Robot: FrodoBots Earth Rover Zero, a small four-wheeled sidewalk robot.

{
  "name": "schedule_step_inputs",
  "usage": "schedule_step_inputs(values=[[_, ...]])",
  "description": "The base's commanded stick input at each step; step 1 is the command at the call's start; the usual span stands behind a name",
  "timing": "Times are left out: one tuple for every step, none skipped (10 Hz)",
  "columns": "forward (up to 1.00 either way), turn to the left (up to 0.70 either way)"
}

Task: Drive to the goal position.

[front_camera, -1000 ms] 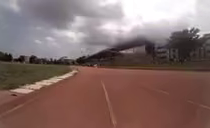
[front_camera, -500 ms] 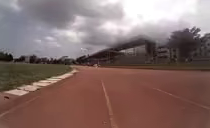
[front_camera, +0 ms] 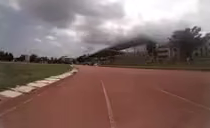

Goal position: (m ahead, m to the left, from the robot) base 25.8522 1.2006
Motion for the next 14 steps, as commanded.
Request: schedule_step_inputs(values=[[0.45,0.0],[0.45,0.0],[0.45,0.0],[0.45,0.0],[0.45,0.0],[0.45,0.0],[0.45,0.0],[0.45,0.0],[0.45,0.0],[0.45,0.0],[0.45,0.0],[0.45,0.0],[0.45,0.0],[0.45,0.0]])
